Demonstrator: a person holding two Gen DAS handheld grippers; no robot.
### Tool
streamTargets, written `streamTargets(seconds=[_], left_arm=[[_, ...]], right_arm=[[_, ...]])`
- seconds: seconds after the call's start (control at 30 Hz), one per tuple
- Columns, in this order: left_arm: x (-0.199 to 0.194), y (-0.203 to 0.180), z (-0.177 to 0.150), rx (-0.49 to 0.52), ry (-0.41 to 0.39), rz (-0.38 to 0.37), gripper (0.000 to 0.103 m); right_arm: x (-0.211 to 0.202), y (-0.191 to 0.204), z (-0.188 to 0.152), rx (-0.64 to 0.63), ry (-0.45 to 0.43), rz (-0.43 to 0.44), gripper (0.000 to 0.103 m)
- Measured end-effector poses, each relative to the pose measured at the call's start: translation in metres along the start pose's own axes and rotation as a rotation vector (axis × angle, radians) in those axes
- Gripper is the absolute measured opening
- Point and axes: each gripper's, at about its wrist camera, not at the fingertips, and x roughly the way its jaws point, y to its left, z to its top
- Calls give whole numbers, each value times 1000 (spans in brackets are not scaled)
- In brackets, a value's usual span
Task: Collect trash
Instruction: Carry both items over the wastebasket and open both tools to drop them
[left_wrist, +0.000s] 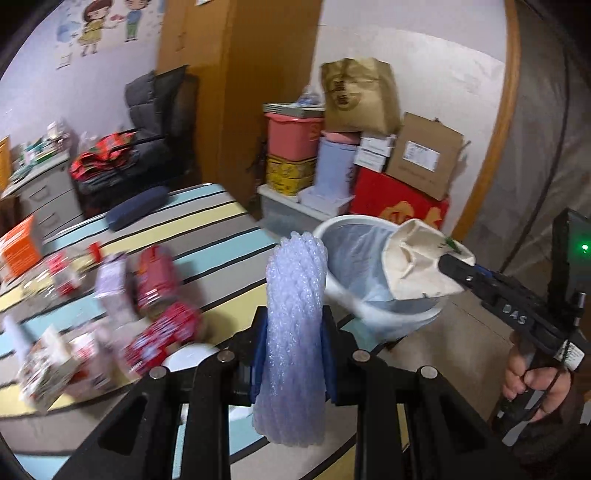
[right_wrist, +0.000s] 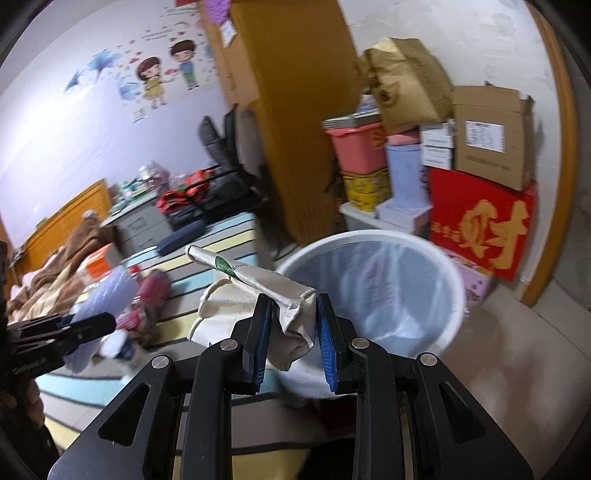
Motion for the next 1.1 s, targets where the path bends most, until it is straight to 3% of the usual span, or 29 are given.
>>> streamTargets(seconds=[0.4, 0.83, 0.87, 0.93, 0.97, 1.1], left_arm=[[68, -58, 27, 64, 59, -103, 27], [110, -81, 33, 80, 101, -108, 28], [112, -82, 33, 90, 103, -108, 31], [113, -84, 33, 99, 102, -103, 45], [114, -83, 33, 97, 101, -95, 59], [112, -80, 34, 81, 95, -105, 62]], right_arm=[[19, -36, 6, 10, 35, -171, 25], [43, -61, 9, -9, 110, -273, 26], [45, -61, 10, -11, 113, -279, 26], [47, -62, 10, -9, 123, -294, 26], [47, -62, 10, -10, 128, -292, 27], [49, -62, 10, -16, 140, -290, 33]])
